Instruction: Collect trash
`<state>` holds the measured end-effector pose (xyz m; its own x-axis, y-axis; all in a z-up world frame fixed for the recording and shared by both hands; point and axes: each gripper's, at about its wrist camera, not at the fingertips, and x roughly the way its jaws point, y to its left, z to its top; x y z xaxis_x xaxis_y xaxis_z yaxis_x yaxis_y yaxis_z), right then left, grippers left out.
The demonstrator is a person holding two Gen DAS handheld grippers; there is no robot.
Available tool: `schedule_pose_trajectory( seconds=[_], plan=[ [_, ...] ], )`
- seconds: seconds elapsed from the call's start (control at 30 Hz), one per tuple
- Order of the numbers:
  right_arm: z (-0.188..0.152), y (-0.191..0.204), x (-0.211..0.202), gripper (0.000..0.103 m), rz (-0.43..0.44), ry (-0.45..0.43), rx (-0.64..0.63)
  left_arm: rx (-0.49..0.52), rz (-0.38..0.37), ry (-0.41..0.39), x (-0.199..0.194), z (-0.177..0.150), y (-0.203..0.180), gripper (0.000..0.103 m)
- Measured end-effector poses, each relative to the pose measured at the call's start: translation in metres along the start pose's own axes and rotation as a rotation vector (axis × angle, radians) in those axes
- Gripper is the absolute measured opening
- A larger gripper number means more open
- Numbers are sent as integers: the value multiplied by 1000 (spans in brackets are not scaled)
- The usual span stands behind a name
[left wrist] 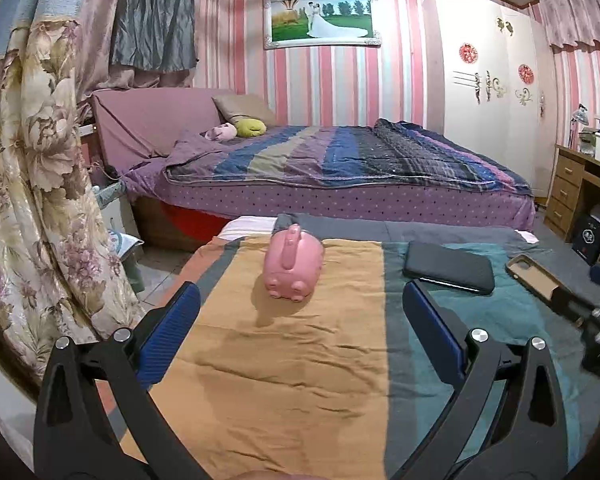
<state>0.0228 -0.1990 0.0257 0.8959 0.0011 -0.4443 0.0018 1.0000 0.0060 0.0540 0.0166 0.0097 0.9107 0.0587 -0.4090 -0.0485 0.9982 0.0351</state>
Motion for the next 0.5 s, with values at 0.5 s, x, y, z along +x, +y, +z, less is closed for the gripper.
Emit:
schedule_pose_trajectory(
  seconds=[0.5],
  plan=[
    [4,-28,6,88,-7,-7,60,34,-12,16,-4,-8,-15,98]
  ],
)
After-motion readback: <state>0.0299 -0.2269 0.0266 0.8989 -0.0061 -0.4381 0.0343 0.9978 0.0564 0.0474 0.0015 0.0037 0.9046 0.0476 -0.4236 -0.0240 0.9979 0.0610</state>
